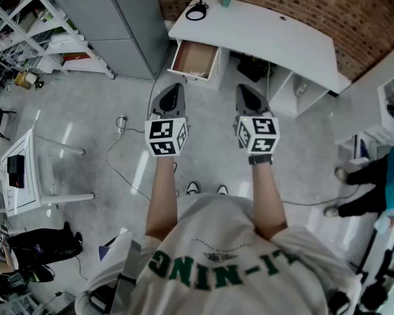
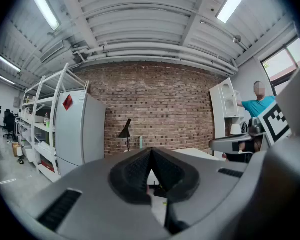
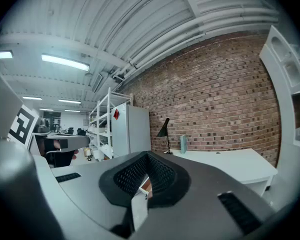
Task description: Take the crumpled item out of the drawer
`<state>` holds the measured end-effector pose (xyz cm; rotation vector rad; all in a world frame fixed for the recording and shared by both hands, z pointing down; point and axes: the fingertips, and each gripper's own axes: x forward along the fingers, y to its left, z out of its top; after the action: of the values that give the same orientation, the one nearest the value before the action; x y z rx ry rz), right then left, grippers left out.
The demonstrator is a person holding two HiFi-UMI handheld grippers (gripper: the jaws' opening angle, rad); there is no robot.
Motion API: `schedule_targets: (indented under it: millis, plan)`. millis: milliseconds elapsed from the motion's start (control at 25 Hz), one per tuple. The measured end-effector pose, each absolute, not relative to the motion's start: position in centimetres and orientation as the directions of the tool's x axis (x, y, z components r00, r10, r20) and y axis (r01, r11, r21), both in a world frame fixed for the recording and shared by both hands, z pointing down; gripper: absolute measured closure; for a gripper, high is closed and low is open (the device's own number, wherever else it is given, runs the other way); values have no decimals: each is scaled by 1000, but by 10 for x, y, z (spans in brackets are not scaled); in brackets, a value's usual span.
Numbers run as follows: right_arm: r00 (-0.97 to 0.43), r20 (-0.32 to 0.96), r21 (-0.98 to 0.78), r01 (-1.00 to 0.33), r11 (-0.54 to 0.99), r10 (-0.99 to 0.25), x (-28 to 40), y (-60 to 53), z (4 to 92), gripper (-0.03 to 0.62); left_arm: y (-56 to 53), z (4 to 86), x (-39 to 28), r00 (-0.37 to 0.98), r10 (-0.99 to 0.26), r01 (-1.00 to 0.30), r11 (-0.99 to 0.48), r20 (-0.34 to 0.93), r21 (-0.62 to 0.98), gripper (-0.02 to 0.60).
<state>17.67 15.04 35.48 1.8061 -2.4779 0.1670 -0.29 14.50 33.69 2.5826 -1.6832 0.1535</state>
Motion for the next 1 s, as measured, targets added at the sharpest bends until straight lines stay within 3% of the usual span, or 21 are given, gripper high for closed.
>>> schedule_targets:
  millis: [1000]
  plan:
    - [-371,77,-159,-921,355,-926,217,164,365,592,164,348,33,362,-924,-931,-366,124,-10,588]
